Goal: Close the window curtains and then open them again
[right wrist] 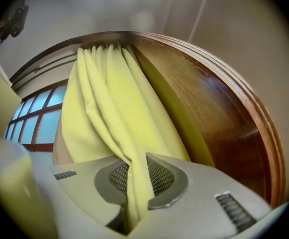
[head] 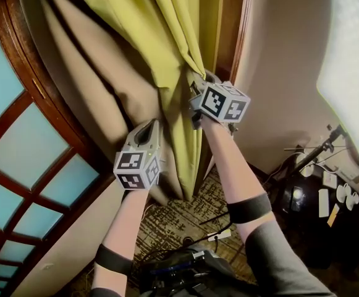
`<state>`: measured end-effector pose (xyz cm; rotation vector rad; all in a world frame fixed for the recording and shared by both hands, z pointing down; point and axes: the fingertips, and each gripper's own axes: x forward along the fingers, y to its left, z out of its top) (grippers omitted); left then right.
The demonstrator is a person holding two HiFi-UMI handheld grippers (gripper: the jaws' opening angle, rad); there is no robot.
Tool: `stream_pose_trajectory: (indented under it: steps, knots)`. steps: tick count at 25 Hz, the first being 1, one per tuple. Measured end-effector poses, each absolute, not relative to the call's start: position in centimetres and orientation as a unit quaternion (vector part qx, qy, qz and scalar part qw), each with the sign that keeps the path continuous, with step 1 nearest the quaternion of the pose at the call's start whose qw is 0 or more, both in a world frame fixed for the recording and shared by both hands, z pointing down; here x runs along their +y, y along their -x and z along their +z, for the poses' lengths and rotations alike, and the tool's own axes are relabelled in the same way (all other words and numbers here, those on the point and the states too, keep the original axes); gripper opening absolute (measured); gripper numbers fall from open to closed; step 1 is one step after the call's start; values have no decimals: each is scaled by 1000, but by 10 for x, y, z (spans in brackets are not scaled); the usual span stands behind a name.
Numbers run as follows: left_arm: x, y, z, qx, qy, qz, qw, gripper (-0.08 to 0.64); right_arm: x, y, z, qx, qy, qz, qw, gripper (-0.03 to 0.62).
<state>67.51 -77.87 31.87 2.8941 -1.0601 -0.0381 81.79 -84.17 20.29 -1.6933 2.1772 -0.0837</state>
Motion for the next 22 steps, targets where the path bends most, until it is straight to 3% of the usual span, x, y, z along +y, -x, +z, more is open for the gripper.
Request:
stream_pose_trajectory:
  steps: [2,10,22]
  knots:
    - [-778,-667,322,-348,-937,-10,29,3,-840,-812,206,776,602,-27,189,70]
    - [-763,-636,337,-348,-936,3,42,3,-826,-778,229,785,602,25,143,234]
    - [-706,-528,365,-343,-938,16,57,3,-755,-659,260,797,595,79,69,238]
